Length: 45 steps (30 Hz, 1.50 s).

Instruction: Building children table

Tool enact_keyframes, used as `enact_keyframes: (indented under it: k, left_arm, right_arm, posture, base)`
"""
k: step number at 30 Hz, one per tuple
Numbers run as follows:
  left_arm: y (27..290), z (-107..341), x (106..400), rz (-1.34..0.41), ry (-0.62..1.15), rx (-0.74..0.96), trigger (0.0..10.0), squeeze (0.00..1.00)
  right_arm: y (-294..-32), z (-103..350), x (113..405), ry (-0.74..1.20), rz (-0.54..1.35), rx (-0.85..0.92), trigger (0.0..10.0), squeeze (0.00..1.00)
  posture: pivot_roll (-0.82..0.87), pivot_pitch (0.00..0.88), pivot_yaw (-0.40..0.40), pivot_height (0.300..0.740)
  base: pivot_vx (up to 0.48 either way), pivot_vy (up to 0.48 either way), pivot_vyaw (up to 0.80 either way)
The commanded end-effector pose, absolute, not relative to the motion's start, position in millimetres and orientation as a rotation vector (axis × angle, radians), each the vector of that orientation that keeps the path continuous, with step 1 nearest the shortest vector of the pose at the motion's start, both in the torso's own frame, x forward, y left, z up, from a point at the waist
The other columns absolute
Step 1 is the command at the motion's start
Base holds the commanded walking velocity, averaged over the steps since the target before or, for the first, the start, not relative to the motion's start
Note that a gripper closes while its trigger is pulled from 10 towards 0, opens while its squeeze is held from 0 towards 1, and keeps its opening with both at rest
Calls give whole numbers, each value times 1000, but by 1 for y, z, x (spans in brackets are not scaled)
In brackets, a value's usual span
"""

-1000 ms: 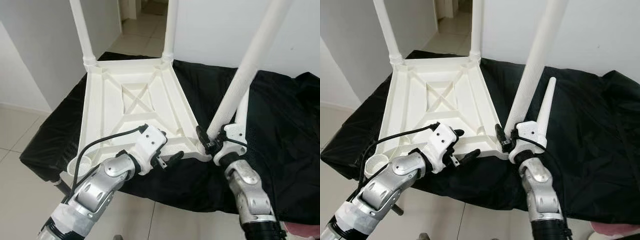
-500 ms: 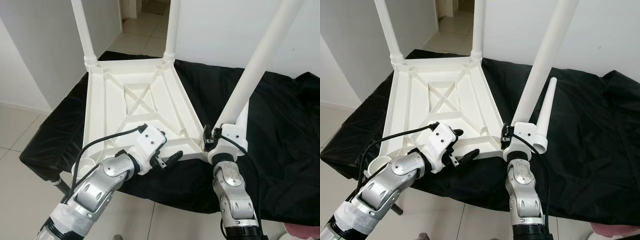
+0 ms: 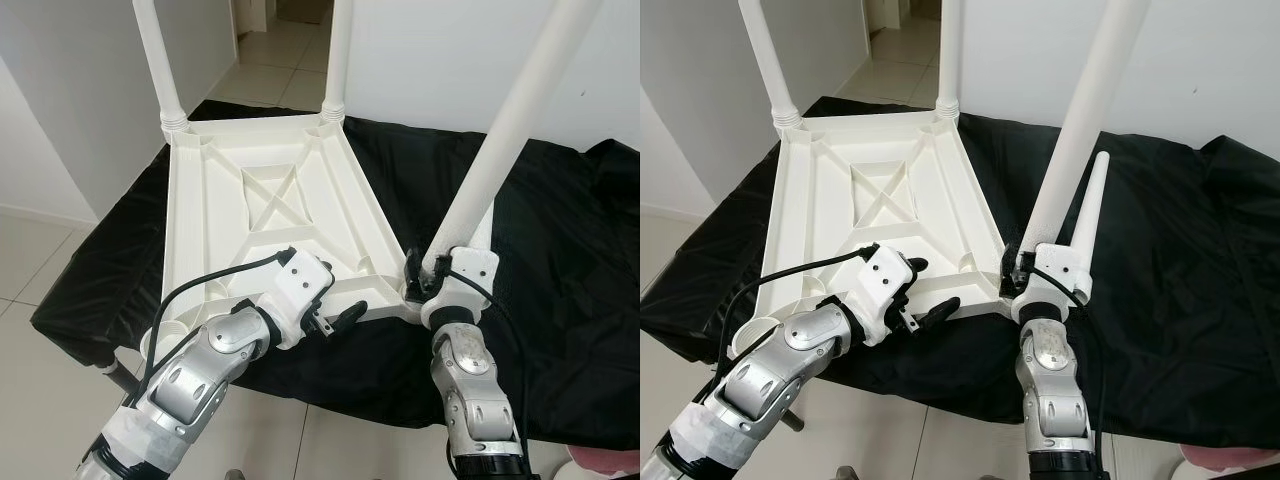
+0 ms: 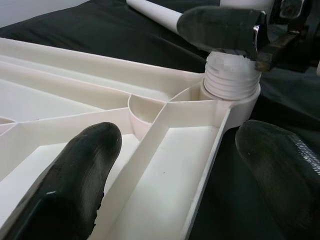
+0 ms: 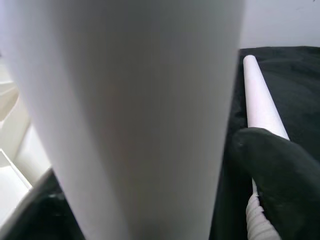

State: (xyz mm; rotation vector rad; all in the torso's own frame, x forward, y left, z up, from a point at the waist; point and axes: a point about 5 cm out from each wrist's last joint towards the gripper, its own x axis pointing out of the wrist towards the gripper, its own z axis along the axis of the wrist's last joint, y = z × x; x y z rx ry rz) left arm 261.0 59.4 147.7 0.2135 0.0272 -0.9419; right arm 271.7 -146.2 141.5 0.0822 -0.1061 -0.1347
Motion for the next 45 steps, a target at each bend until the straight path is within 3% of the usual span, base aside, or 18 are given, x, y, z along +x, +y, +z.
enact_keyframes:
  k: [1, 2, 3, 4, 20, 41, 42, 44, 45]
  left_arm:
    - [61, 146, 260, -997, 42, 230, 10000, 0]
    - [63, 145, 262, -984, 45, 238, 10000, 0]
    - [64, 144, 263, -975, 47, 244, 10000, 0]
    - [66, 143, 266, -960, 54, 248, 10000, 0]
    - [86, 130, 304, -747, 190, 331, 10000, 0]
    - [88, 115, 322, -712, 378, 409, 10000, 0]
    - [90, 114, 323, -712, 389, 409, 9137, 0]
    - [90, 114, 324, -714, 395, 410, 9137, 0]
    - [92, 114, 325, -708, 412, 390, 549, 0]
  right_arm:
    - [-146, 141, 269, -111, -136, 103, 10000, 1000]
    - [-146, 142, 268, -123, -124, 103, 10000, 886]
    - [-146, 143, 267, -132, -114, 102, 10000, 886]
    - [-146, 144, 266, -141, -106, 94, 10000, 0]
    - [-142, 147, 258, -192, -66, 85, 10000, 0]
    - [-143, 149, 260, -216, -75, 63, 10000, 0]
    - [-143, 150, 261, -219, -76, 63, 10000, 0]
    - [-143, 150, 261, -219, -76, 62, 10000, 0]
    - [-143, 150, 261, -221, -78, 60, 10000, 0]
  posture:
    - [-49, 22, -23, 740]
    - [-52, 23, -24, 740]
    - [-52, 23, -24, 740]
    - [-55, 26, -23, 740]
    - [-70, 32, -17, 740]
    - [-83, 12, 11, 740]
    - [-83, 10, 14, 740]
    - [-83, 10, 14, 740]
    - [-86, 8, 19, 740]
  base:
    - [0, 0, 0]
    - [0, 0, 0]
    - [0, 0, 0]
    - [0, 0, 0]
    - [0, 0, 0]
    - [0, 0, 0]
    - [0, 0, 0]
    - [0, 0, 0]
    - [0, 0, 0]
